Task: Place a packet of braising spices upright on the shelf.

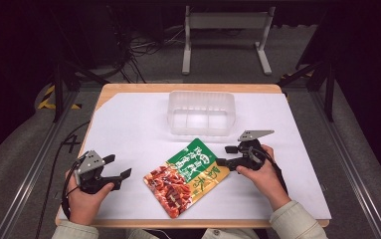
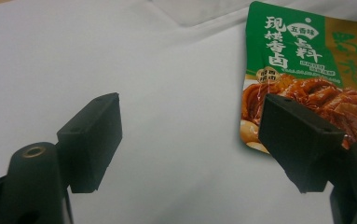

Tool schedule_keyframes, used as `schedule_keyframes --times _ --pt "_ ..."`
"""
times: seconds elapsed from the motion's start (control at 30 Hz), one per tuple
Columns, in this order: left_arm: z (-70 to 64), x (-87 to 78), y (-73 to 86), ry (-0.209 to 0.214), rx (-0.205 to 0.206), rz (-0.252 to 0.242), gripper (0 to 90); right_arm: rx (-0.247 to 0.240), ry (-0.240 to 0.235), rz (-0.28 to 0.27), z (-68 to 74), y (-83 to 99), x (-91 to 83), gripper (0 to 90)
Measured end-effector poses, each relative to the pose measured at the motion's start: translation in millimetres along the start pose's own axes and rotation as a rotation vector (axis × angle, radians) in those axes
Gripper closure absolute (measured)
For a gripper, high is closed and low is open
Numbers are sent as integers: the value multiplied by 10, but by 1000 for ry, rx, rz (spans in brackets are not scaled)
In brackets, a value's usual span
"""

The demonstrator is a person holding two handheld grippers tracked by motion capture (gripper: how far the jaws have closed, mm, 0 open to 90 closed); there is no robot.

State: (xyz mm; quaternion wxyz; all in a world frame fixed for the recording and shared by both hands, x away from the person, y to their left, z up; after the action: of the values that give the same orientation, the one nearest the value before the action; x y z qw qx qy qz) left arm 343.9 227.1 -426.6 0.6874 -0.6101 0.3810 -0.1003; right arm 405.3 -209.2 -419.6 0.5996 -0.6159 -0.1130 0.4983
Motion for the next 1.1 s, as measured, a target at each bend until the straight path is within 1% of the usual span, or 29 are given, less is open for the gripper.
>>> schedule_keyframes --times 0.2,0.33,0.37,0.43,0.57,0.67,0.83,0.93,1.03,1.1 --pt "-5 10 -1 -1 8 8 222 0 1 52 -4 80 103 300" --pt "4 5 5 -31 5 11 211 4 -8 61 -9 101 132 294" --pt "5 5 9 -32 -5 9 207 8 -13 62 -11 108 143 294" --pt "16 3 14 -40 -7 8 207 14 -20 70 -12 124 164 294" --pt "19 2 15 -45 -6 6 205 17 -24 93 -15 158 205 289" --pt "21 4 17 -47 -6 7 204 29 -29 104 -23 178 225 289" --pt "21 12 22 -43 -9 11 204 38 -46 119 -9 205 260 291" --pt "19 16 24 -42 -8 11 204 35 -55 126 5 215 275 294" --pt "19 18 25 -41 -8 12 203 40 -59 124 15 210 269 311" --pt "19 20 27 -42 -7 13 202 41 -66 111 30 196 249 332"
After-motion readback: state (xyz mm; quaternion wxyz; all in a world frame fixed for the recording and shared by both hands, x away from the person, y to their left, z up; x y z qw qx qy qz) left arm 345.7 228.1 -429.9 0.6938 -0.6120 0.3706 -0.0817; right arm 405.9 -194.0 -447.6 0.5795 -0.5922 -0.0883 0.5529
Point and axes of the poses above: each handheld gripper's, and its own axes: x roughly forward along the jaws, y roughly out of its underside, z roughly to its left, the point moved 2 cm from there along x, roughly forward along the jaws, and after that the axes turned 9 degrees about -z, right-handed, at the moved point
